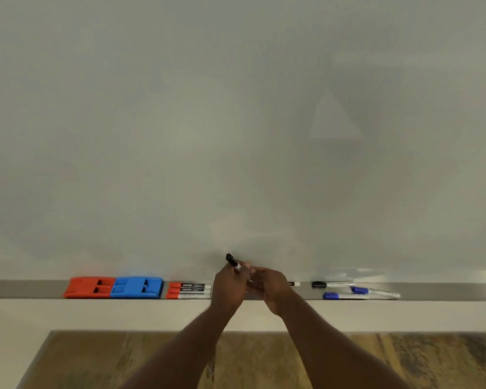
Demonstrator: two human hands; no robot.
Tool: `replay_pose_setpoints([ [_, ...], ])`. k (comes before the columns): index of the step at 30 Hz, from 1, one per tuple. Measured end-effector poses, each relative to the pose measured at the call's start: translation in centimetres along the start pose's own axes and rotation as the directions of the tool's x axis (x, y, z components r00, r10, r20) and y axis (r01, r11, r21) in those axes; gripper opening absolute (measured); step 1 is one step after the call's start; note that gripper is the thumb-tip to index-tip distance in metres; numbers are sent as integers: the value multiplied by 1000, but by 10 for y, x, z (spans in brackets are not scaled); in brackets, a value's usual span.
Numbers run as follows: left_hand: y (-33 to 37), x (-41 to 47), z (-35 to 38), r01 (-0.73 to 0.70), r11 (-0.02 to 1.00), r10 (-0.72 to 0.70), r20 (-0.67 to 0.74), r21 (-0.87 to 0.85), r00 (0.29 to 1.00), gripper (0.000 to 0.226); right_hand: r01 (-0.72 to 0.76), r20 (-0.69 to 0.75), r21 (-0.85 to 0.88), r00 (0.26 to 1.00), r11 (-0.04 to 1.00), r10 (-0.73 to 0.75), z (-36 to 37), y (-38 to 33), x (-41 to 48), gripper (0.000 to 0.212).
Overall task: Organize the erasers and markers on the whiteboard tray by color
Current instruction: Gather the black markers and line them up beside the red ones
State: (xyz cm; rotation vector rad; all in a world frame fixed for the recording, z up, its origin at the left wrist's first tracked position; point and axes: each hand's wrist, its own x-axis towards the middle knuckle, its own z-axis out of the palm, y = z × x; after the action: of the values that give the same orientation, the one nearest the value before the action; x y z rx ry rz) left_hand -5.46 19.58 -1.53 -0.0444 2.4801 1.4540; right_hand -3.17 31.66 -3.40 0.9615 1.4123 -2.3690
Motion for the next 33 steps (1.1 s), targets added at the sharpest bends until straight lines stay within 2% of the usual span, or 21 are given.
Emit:
replay_pose_setpoints([
  [2,-8,3,-8,13,1000,-13,-16,17,1000,28,-23,-63,-25,998,999,21,3,5,1,17],
  [6,-30,11,-22,61,997,-59,-28,57,998,34,-86,-185,-11,979,996,83,-1,11,5,28],
  [9,-46,19,-25,135,986,-138,33,99,990,36,-115,-263,-34,959,993,102,-15,18,9,17],
  [13,-60,26,-20,222,969,-231,82,108,970,40,-87,-343,-78,938,993,56,-33,28,12,30],
  [17,-62,28,-10,291,946,-311,143,145,940,41,-99,-387,-74,920,992,63,-42,35,18,29],
  [24,-58,35,1,363,924,-379,160,121,912,37,-79,-418,-116,908,990,24,-47,36,23,12],
  [26,-56,35,3,388,917,-399,169,97,901,33,-95,-376,-149,926,984,32,-47,34,23,15],
  [29,-53,37,6,410,908,-419,174,88,891,30,-95,-238,-166,970,982,54,-43,27,25,25],
  [31,-53,39,8,409,906,-422,179,107,889,35,-90,-237,-217,971,972,37,-43,25,26,36],
  [33,-52,40,10,412,905,-425,182,105,887,38,-91,-235,-243,971,966,33,-44,28,29,37],
])
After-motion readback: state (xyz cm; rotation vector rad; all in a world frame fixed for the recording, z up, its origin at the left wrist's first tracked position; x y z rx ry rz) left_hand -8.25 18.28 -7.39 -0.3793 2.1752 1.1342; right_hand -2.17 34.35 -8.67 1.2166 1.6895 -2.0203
